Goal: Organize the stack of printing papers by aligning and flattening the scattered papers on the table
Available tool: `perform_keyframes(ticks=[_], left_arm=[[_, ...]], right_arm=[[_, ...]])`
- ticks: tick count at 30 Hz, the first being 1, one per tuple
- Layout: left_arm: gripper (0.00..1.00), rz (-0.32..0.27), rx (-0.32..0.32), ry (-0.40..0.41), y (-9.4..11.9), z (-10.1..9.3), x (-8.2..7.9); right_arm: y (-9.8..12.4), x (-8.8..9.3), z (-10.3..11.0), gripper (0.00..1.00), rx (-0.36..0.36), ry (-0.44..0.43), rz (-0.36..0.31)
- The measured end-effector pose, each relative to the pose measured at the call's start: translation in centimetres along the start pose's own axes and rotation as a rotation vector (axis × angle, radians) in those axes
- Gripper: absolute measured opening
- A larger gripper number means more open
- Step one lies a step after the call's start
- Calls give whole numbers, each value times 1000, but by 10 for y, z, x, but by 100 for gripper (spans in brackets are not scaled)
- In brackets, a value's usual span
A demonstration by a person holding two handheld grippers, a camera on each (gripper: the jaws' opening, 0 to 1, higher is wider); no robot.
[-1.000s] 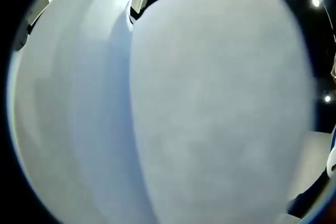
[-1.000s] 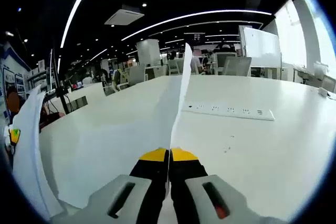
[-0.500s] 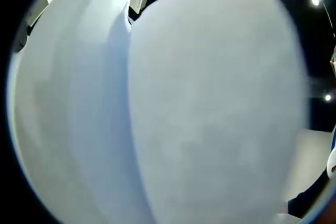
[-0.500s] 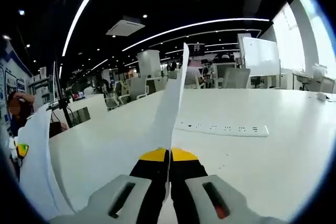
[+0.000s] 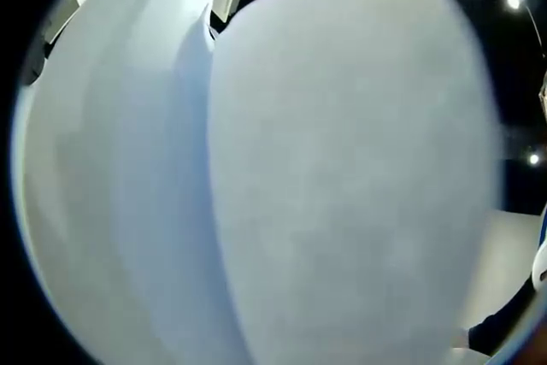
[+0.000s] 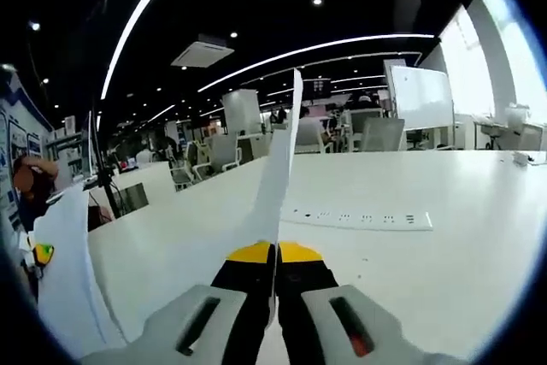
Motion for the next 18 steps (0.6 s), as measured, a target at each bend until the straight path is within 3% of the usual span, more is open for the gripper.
perform_keyframes(ticks=[7, 18], left_arm=[[8, 0, 0, 0, 0, 0, 0], [8, 0, -4, 0, 0, 1, -1]], right_arm=[[8, -18, 0, 0, -4, -4, -46], [13, -13, -6, 0, -2, -61, -30]])
Point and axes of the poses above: the point that each gripper's makers call its tool centre point, and the gripper's own axes: y roughly backward along the fingers, z roughly to its left, x roughly out of its underside, the point moved 1 cm from there along y, roughly backward along the fingers, and after that the axes turned 12 degrees about x, right-handed, at the moved point
